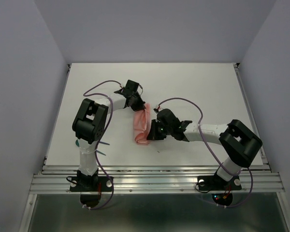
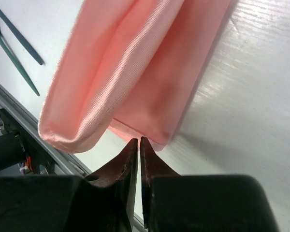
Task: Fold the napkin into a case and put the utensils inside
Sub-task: Fold the 2/3-rectangle-folded napkin at the center of the board.
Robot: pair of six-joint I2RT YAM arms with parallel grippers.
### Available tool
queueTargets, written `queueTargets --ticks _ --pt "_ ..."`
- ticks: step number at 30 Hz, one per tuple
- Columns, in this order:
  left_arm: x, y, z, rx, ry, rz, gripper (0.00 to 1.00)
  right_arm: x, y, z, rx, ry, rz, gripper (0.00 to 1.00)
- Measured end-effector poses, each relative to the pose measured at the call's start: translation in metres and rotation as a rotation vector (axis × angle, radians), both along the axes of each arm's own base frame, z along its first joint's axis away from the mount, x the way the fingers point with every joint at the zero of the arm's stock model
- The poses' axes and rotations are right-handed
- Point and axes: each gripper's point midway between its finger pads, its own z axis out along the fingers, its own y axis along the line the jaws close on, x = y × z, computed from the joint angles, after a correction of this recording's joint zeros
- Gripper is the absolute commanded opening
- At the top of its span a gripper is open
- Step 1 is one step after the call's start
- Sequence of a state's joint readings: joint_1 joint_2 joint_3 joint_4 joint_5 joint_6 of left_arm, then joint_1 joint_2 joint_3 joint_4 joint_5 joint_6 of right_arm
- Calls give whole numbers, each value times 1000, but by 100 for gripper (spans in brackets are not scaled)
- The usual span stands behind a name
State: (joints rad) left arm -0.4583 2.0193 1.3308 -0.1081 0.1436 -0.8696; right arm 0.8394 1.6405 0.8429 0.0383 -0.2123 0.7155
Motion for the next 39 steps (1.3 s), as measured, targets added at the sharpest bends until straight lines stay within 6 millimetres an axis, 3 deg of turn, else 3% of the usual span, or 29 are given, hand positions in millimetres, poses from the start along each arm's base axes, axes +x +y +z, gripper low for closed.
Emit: queueTargets --ticks 5,9,16,26,39 --pt "0 0 0 -4 -3 -1 0 -3 -1 -8 -11 23 2 11" --pt "-1 0 0 -5 -4 -2 0 -6 -1 -30 -36 70 11 11" --pt "-5 3 0 1 -4 1 0 -4 12 -33 -8 83 31 10" --pt "-10 9 7 26 -22 -11 29 -3 11 -33 -10 88 21 10" --pt "-28 -1 18 -14 -45 -87 25 -2 10 -34 -18 87 4 10"
